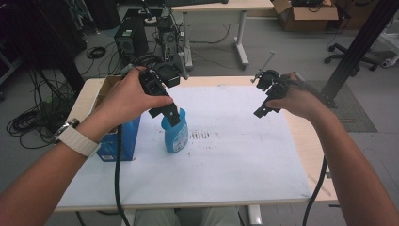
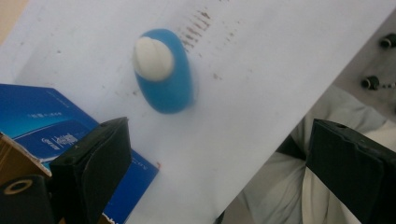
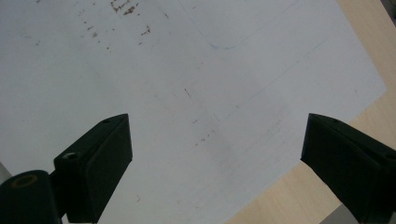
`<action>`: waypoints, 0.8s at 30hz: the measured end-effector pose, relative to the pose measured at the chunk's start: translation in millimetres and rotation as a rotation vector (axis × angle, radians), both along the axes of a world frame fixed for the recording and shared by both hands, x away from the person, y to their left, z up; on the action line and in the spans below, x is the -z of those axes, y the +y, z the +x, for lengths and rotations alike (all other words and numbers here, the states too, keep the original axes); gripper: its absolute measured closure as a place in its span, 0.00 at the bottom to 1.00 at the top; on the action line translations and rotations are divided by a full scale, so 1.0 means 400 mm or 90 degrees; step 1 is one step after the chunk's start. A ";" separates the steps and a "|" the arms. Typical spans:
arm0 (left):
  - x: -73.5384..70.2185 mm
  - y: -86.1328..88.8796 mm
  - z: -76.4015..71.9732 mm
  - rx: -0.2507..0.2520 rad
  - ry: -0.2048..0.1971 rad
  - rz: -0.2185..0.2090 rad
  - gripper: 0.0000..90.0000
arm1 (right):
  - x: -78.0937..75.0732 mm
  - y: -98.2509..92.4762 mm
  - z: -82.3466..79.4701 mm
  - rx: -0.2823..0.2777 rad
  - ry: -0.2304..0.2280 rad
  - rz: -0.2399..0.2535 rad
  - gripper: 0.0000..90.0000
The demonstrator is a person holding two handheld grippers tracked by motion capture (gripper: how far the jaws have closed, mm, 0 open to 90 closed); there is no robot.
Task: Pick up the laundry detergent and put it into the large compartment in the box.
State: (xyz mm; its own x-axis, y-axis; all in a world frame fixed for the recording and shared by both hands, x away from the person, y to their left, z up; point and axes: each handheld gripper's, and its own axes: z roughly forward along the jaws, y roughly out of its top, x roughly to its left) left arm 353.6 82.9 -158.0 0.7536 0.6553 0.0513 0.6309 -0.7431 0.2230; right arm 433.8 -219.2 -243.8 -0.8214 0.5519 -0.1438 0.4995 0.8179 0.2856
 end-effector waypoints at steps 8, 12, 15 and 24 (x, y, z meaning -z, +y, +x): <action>-0.002 -0.010 0.029 -0.046 -0.006 -0.009 0.08 | -0.001 0.007 0.003 -0.007 -0.001 -0.002 0.10; 0.000 -0.009 0.039 -0.059 -0.007 -0.014 0.08 | -0.002 0.007 0.003 -0.005 -0.001 0.000 0.10; 0.004 -0.004 0.052 -0.072 -0.007 -0.016 0.08 | -0.002 0.007 0.004 -0.006 -0.001 0.000 0.10; 0.036 -0.004 0.083 -0.101 -0.007 -0.018 0.08 | 0.000 0.009 0.006 -0.006 -0.001 -0.002 0.10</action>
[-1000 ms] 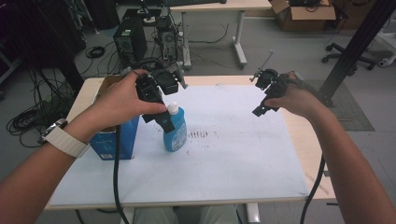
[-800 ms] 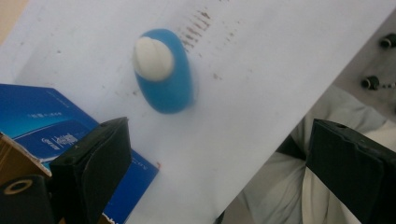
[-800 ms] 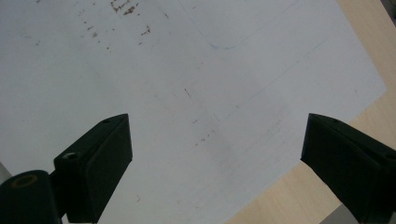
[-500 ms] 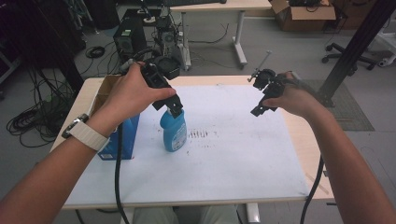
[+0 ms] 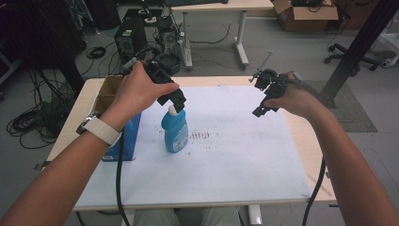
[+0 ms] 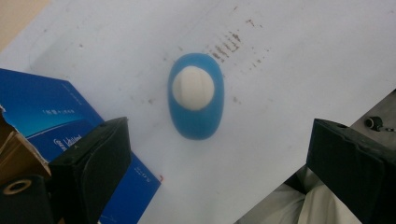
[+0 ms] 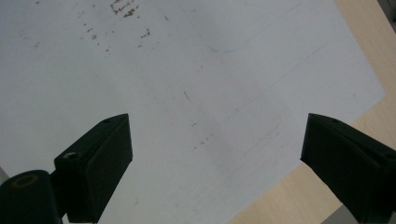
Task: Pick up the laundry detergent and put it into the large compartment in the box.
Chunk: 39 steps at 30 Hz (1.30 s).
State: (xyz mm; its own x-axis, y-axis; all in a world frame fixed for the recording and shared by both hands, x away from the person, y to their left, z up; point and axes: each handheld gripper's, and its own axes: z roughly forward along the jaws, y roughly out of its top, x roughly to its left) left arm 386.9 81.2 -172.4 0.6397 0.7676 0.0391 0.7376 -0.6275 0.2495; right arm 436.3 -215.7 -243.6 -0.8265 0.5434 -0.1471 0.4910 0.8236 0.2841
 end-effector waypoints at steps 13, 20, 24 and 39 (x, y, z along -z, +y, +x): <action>0.066 -0.014 0.035 -0.024 0.000 -0.001 0.08 | 0.001 -0.002 0.000 -0.001 0.000 0.003 0.10; 0.097 -0.016 0.051 -0.025 0.008 -0.004 0.08 | 0.004 -0.002 0.002 -0.001 0.001 0.003 0.10; 0.119 -0.008 0.066 -0.024 0.016 -0.016 0.08 | 0.008 -0.004 0.005 0.001 0.003 0.002 0.10; 0.173 -0.009 0.088 -0.022 0.036 -0.032 0.08 | 0.020 0.002 0.014 -0.002 0.010 0.000 0.10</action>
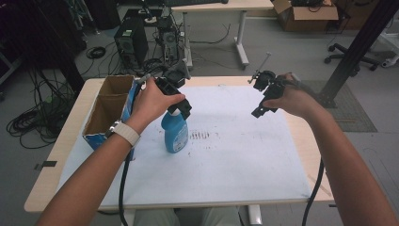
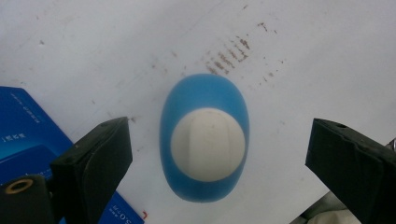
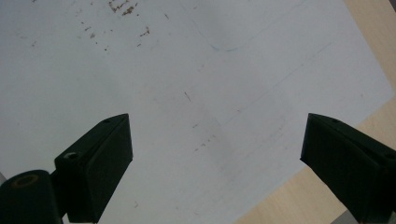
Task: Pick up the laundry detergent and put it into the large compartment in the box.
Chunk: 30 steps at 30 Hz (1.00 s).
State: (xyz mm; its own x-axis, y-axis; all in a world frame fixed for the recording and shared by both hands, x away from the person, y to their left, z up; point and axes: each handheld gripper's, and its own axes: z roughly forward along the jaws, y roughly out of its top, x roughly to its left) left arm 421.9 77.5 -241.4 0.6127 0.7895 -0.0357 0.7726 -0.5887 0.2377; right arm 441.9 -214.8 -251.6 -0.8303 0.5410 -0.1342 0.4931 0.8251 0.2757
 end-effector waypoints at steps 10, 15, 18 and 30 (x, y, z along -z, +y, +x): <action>0.050 -0.004 0.005 -0.008 0.011 0.007 0.08 | 0.006 0.000 0.003 0.000 0.002 0.001 0.10; 0.076 -0.005 0.005 -0.012 0.012 0.013 0.08 | 0.007 -0.002 0.003 0.003 0.003 0.002 0.10; 0.083 -0.006 0.006 -0.012 0.016 0.011 0.08 | 0.008 -0.002 0.003 0.002 0.004 0.002 0.10; 0.106 -0.010 0.006 -0.013 0.014 0.018 0.09 | 0.012 -0.002 0.002 0.001 0.006 0.002 0.10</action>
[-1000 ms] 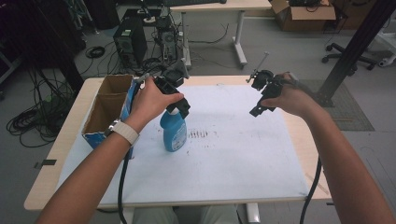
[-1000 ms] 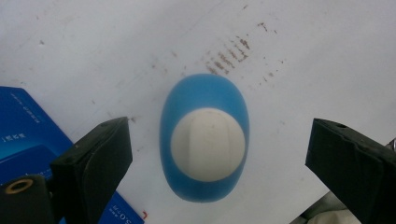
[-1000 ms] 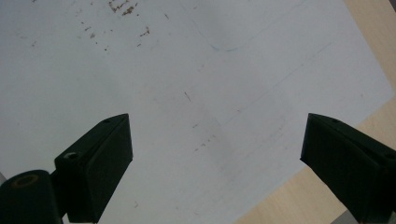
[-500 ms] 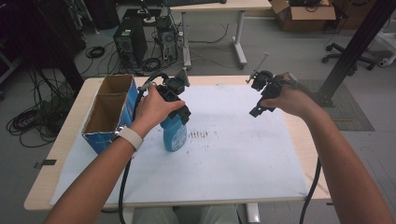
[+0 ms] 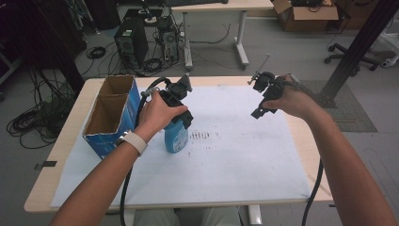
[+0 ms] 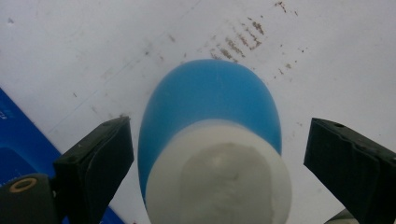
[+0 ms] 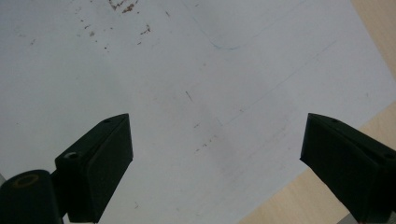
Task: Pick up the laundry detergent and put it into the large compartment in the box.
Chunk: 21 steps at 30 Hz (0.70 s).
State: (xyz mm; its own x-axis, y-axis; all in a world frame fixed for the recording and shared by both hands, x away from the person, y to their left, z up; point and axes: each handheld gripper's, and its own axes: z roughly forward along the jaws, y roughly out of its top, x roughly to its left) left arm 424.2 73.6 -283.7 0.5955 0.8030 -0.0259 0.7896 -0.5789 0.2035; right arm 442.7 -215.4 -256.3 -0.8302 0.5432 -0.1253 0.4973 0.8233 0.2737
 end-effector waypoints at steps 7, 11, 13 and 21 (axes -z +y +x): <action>0.004 0.001 0.001 -0.006 -0.002 0.000 0.11 | 0.000 0.000 0.000 0.000 0.000 0.001 0.10; 0.005 0.001 0.001 -0.006 -0.003 0.001 0.12 | -0.001 0.000 0.000 0.000 0.000 0.001 0.10; 0.005 0.001 0.000 -0.007 -0.004 0.000 0.13 | -0.001 0.000 0.000 0.000 0.000 0.001 0.10; 0.002 0.002 -0.001 -0.005 -0.005 0.005 0.16 | 0.001 0.004 -0.001 -0.003 0.001 -0.001 0.11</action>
